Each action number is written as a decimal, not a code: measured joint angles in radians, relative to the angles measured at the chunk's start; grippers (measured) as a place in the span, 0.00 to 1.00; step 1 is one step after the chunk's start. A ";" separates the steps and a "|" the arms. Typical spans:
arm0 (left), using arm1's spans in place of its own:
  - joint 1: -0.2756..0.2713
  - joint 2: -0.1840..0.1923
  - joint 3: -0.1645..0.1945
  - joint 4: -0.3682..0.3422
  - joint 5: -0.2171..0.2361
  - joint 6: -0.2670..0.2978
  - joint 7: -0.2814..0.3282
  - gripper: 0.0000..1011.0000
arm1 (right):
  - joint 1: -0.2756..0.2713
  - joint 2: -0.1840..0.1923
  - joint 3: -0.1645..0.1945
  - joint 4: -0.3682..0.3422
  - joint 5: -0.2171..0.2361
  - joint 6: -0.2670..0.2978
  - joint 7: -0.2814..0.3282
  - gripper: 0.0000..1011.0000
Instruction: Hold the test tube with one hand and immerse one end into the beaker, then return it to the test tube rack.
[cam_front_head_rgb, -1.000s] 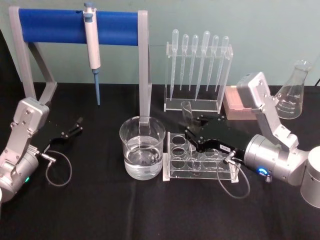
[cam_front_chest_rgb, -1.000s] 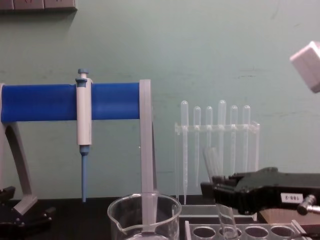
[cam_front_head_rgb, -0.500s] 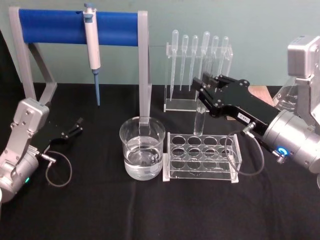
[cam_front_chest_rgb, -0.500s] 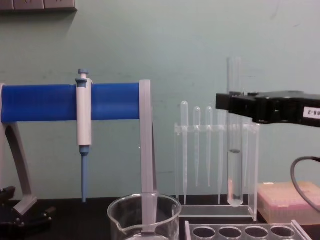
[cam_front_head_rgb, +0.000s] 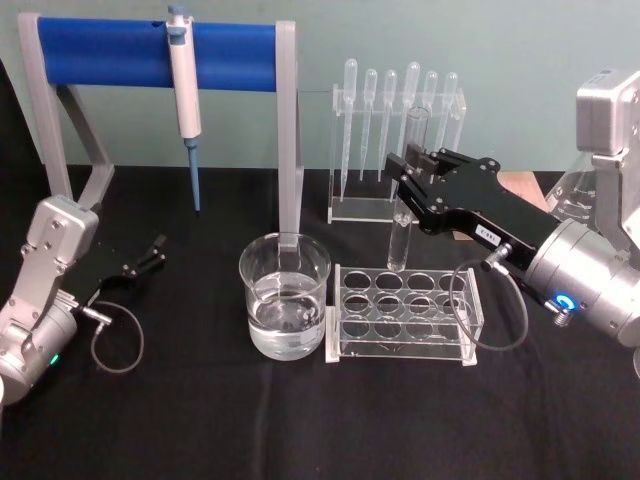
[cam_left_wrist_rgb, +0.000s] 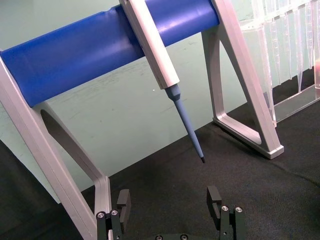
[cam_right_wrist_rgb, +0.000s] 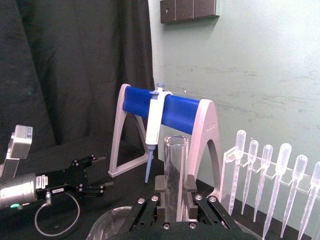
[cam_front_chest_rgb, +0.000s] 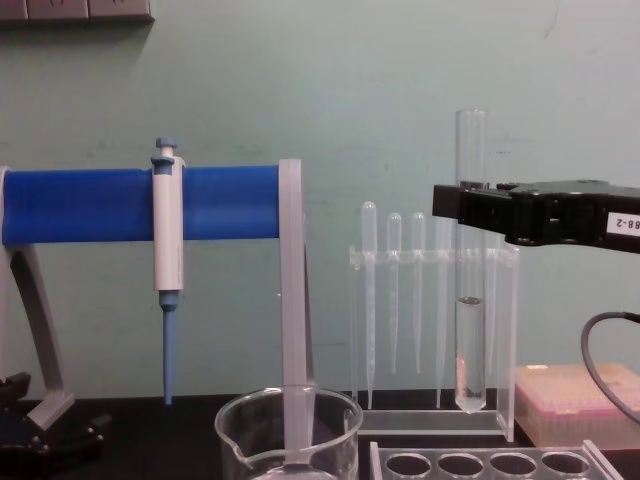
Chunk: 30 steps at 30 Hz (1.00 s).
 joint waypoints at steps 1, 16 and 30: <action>0.000 0.000 0.000 0.000 0.000 0.000 0.000 0.99 | 0.000 0.000 0.000 0.000 0.000 0.000 0.000 0.22; 0.000 0.000 0.000 0.000 0.000 0.000 0.000 0.99 | 0.001 0.001 -0.002 0.002 -0.001 0.001 0.003 0.22; 0.000 0.000 0.000 0.000 0.000 0.000 0.000 0.99 | 0.002 0.001 -0.002 0.003 -0.002 0.002 0.004 0.22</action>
